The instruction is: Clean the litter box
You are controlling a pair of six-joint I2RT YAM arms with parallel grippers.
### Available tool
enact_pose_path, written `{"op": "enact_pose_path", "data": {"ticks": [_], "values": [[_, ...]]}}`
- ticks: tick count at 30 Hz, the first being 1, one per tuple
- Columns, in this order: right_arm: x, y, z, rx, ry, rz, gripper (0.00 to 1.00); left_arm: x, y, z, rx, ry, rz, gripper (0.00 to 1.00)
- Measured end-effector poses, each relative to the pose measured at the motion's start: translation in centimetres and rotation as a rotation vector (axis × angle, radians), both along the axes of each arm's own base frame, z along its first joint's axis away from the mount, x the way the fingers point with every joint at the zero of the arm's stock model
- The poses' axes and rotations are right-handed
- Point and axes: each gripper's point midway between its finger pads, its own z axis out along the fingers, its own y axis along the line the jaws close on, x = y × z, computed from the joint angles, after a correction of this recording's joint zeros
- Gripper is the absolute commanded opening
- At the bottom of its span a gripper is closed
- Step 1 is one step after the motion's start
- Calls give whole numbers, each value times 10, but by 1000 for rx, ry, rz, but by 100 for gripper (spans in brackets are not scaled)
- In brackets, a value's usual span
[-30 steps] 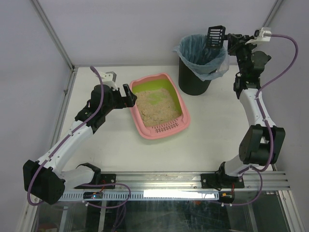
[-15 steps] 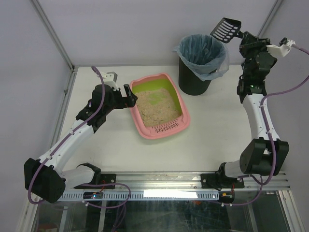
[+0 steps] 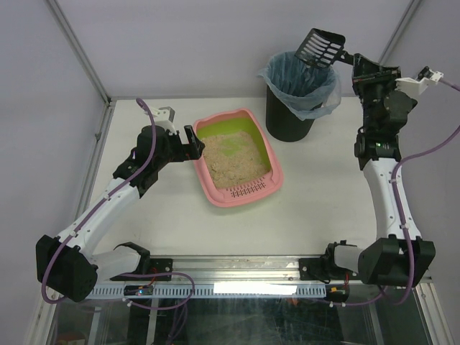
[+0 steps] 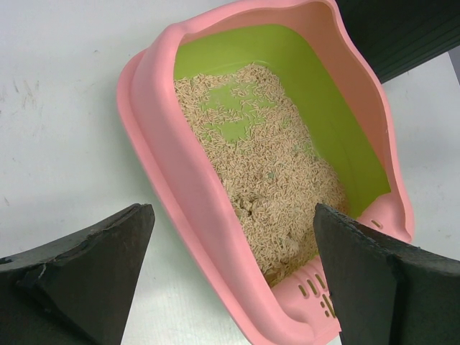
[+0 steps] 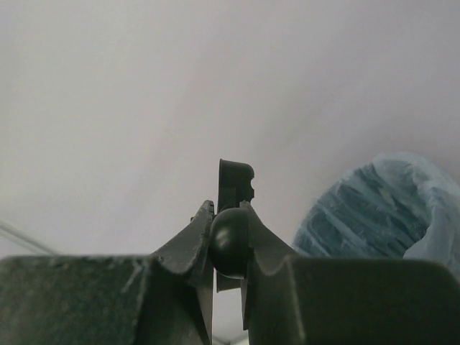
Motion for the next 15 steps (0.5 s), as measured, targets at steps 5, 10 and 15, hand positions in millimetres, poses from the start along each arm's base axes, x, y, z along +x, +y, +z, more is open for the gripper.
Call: {"op": "enact_pose_path", "data": {"ticks": [5, 10, 15], "values": [[-14, 47, -8, -116, 50, 123, 0, 0, 0, 0, -2, 1, -1, 98], [-28, 105, -29, -284, 135, 258, 0, 0, 0, 0, -2, 1, -1, 98], [-47, 160, -53, -450, 196, 390, 0, 0, 0, 0, -2, 1, -1, 98]]}}
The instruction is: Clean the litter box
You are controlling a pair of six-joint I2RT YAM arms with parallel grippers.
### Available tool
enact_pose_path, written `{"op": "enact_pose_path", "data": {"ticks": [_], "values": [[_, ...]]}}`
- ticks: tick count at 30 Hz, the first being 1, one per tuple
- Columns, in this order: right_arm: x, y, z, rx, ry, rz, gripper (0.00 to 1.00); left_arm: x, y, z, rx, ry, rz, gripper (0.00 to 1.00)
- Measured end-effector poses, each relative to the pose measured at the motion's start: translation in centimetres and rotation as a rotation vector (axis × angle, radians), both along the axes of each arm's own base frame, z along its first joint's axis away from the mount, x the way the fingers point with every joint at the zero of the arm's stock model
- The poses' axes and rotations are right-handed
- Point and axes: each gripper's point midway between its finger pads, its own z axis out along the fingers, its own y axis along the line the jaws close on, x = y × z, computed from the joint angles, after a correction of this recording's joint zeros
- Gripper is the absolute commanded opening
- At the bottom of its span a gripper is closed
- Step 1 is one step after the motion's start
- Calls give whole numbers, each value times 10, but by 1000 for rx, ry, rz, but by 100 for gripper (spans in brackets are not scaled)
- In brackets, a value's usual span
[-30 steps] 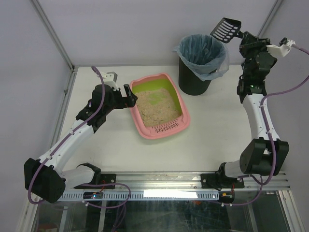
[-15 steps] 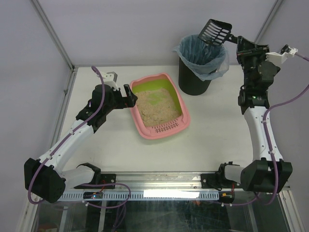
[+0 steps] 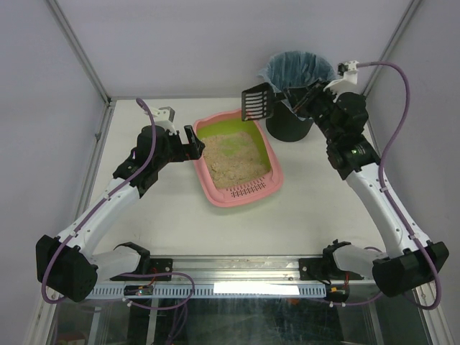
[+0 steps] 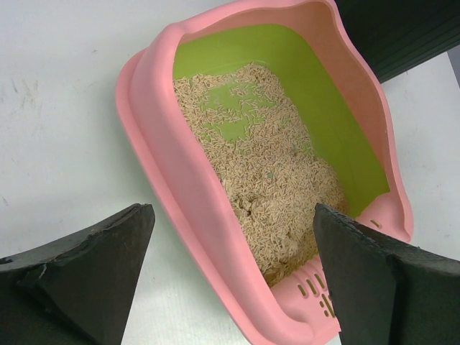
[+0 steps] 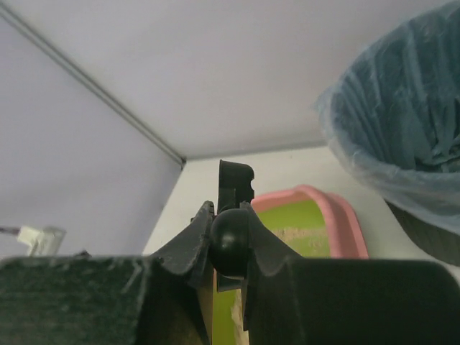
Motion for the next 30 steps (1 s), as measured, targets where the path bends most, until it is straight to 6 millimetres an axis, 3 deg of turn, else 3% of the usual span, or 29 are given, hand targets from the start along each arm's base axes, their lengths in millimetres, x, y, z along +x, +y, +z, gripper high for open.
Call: {"op": "enact_pose_path", "data": {"ticks": [5, 13, 17, 21, 30], "values": [[-16, 42, -40, -162, 75, 118, 0, 0, 0, 0, -1, 0, -2, 98], [-13, 86, -124, -386, 260, 227, 0, 0, 0, 0, -1, 1, -2, 98], [-5, 96, -167, -455, 350, 241, 0, 0, 0, 0, -1, 0, -2, 98], [4, 99, -195, -504, 398, 213, 0, 0, 0, 0, -1, 0, -2, 98], [16, 101, -224, -628, 402, 126, 0, -1, -1, 0, -3, 1, -7, 98]]}}
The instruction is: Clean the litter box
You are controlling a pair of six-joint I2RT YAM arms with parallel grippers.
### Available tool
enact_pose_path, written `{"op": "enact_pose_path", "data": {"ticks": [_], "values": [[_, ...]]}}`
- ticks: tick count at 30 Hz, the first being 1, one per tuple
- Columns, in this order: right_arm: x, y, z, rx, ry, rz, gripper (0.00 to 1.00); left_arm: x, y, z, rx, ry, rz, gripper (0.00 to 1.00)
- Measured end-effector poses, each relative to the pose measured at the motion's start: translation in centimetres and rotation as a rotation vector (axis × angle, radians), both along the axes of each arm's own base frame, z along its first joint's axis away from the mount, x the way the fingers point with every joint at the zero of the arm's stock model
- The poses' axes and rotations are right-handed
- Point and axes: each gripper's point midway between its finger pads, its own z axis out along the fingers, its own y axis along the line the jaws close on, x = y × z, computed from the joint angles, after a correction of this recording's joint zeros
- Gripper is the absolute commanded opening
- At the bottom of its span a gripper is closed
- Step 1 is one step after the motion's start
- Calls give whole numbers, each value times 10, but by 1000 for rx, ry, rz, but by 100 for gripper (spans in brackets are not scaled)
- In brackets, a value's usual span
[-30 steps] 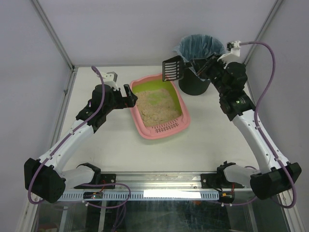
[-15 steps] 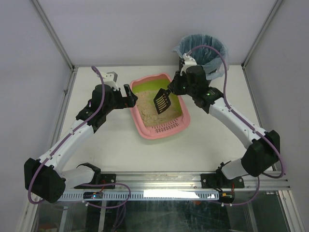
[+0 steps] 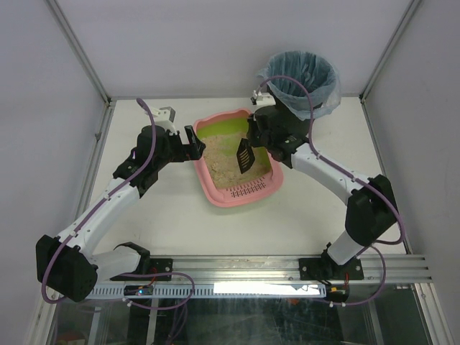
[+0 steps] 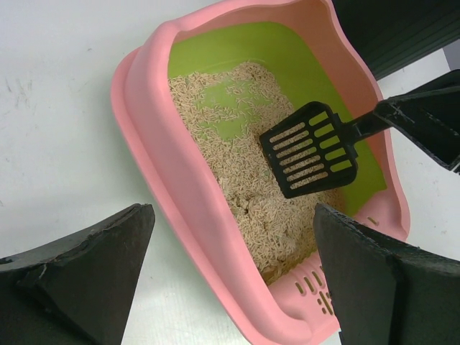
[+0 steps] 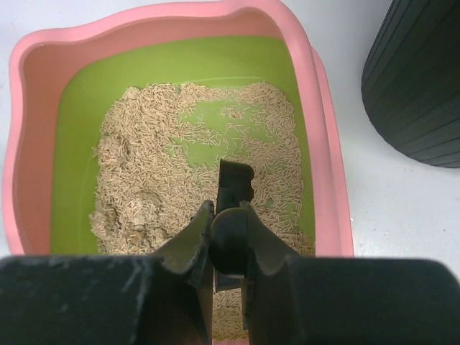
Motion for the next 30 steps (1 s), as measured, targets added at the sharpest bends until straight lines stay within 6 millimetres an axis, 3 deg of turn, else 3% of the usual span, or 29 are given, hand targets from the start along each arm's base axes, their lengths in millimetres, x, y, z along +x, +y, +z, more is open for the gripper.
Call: {"op": "enact_pose_path", "data": {"ticks": [13, 30], "values": [[12, 12, -5, -133, -20, 61, 0, 1, -3, -7, -2, 21, -10, 98], [10, 33, -14, -107, 52, 149, 0, 1, -3, -7, -2, 22, -9, 98]]}}
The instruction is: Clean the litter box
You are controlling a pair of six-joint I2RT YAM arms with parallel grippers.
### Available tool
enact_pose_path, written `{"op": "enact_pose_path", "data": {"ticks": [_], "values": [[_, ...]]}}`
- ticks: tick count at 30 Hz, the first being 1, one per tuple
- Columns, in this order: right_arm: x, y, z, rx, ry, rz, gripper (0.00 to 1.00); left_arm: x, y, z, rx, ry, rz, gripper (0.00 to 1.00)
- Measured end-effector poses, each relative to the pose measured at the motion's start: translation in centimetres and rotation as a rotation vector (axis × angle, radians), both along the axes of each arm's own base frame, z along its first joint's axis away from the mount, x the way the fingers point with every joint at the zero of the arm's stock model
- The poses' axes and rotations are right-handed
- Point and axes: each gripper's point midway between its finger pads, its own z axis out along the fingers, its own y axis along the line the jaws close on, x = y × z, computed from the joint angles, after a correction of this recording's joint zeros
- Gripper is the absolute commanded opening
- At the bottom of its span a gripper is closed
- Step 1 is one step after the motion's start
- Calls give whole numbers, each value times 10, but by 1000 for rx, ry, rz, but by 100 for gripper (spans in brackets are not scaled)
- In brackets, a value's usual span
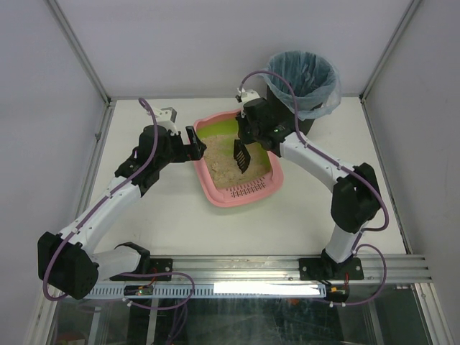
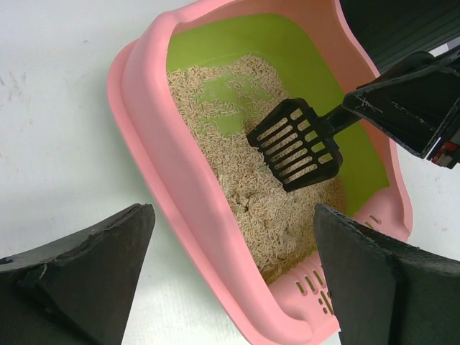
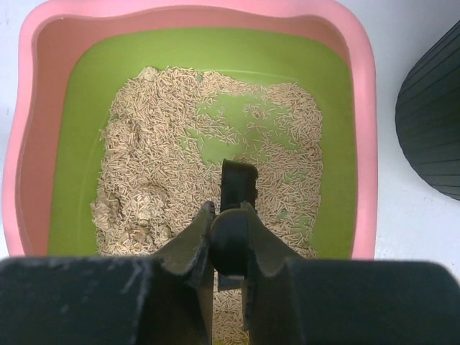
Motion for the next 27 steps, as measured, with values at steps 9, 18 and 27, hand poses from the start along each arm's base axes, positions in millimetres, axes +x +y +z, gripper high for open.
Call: {"op": "enact_pose_path", "data": {"ticks": [9, 18, 27], "values": [[-8, 10, -3, 70, 49, 29, 0, 0, 0, 0, 0, 0, 0, 98], [-15, 5, -7, 148, 52, -17, 0, 0, 0, 0, 0, 0, 0, 98], [-22, -4, -20, 314, 96, -136, 0, 0, 0, 0, 0, 0, 0, 98]]}}
